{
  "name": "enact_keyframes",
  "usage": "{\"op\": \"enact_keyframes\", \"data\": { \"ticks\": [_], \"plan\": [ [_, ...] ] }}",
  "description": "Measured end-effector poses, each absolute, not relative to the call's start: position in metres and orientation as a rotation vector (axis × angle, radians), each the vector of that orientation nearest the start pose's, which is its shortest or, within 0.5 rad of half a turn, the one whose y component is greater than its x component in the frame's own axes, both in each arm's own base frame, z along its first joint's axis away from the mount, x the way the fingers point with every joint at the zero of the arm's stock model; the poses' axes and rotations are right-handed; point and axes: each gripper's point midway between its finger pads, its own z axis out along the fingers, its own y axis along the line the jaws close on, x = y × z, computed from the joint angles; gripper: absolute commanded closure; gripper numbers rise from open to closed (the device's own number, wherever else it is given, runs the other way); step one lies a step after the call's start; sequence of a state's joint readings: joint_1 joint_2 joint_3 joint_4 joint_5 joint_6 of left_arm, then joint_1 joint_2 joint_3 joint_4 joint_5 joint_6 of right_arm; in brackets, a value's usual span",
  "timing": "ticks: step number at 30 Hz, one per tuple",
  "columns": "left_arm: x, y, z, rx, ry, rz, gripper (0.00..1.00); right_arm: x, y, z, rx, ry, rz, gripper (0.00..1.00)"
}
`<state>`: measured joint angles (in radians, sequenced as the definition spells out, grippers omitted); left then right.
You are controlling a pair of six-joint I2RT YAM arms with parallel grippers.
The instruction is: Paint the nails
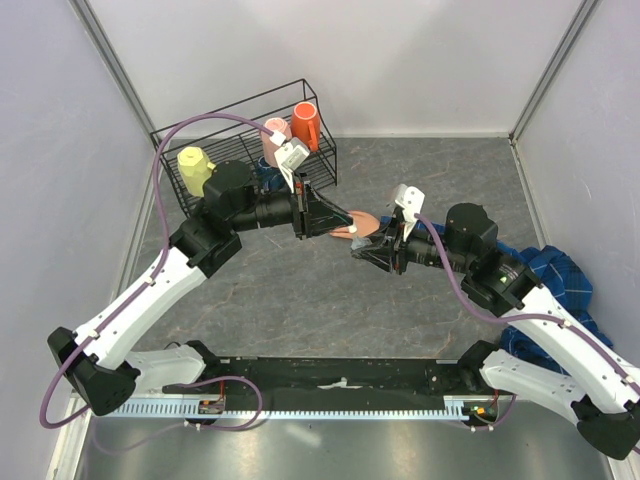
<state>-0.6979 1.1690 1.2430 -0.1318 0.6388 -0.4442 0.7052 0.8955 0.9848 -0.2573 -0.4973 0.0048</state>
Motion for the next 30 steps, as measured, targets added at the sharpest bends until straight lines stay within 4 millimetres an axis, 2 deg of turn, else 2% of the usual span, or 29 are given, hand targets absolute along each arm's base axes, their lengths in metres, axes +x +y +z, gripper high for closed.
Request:
{"op": "enact_keyframes", "data": {
  "ticks": [15,30],
  "plan": [
    [0.1956,-0.3205,0.3822,0.728,1.638,-1.37,0.98,0.1823,0.2599,0.3219,-0.915,1.548,0.937,1.0],
    [0.1959,-0.3237,0.3817,0.709,1.64,-1.398,0.98,0.1796,0.2622,0.3195,-0.923,1.556,0.962,1.0]
  ]
}}
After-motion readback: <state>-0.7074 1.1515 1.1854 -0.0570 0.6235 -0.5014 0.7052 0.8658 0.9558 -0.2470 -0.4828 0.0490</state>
